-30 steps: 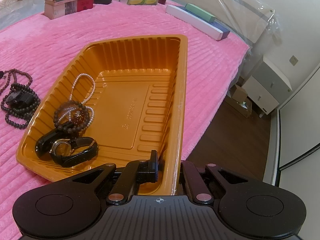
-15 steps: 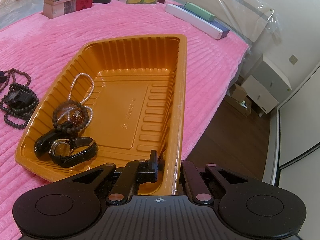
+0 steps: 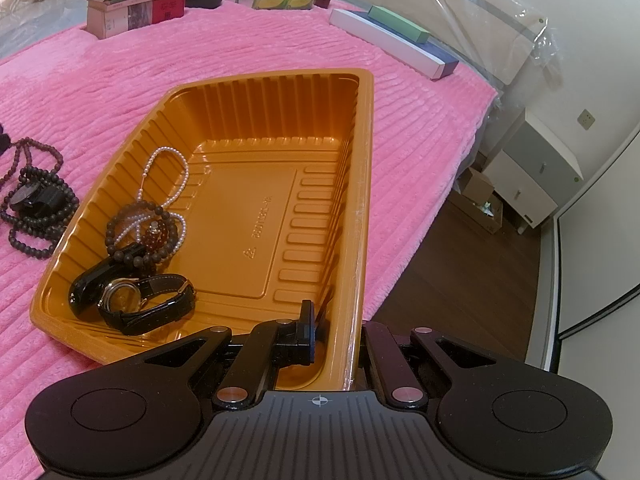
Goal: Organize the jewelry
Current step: 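Carry the strand into the tray and open the left tool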
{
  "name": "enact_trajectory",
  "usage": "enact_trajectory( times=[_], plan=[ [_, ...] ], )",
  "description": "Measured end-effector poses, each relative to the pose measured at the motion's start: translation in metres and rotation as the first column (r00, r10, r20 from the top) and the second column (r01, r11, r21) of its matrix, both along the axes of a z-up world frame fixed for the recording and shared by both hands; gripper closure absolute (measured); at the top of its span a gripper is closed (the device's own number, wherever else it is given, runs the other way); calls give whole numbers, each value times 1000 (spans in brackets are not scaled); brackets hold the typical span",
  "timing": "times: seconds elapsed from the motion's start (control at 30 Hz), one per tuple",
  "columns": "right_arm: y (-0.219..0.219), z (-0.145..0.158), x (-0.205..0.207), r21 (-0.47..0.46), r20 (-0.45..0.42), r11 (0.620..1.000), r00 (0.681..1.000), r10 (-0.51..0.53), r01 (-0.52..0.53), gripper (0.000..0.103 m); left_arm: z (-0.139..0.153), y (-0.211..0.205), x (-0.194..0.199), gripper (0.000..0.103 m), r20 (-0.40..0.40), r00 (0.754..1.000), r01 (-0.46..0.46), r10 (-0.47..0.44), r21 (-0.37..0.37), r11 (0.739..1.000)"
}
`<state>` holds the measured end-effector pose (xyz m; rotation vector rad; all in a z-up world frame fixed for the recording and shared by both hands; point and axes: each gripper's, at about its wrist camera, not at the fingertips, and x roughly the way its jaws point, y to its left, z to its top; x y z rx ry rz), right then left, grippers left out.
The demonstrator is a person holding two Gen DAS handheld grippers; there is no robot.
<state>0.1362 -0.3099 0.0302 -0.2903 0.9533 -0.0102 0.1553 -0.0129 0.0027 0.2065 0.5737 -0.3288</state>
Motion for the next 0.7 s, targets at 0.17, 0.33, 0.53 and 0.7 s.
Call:
enact_trajectory(
  times=[0.17,0.33,0.53,0.7],
  plan=[
    [0,0,0,1,0,1000,1000,0,0,98,16,-48,-5,86,7,993,119,-119,-87,989],
    [1,-1,0,5,0,1000,1000,0,0,98,15,-97,-8,86,6,975,223,-223,-95,970],
    [0,-1,0,12,0,1000,1000,-1,1,98,3,-135,-7,86,-21,956,291,-294,-81,953],
    [-1,-1,0,16,1,1000,1000,0,0,98,-4,-147,-6,86,-31,947,316,-319,-73,946]
  ],
)
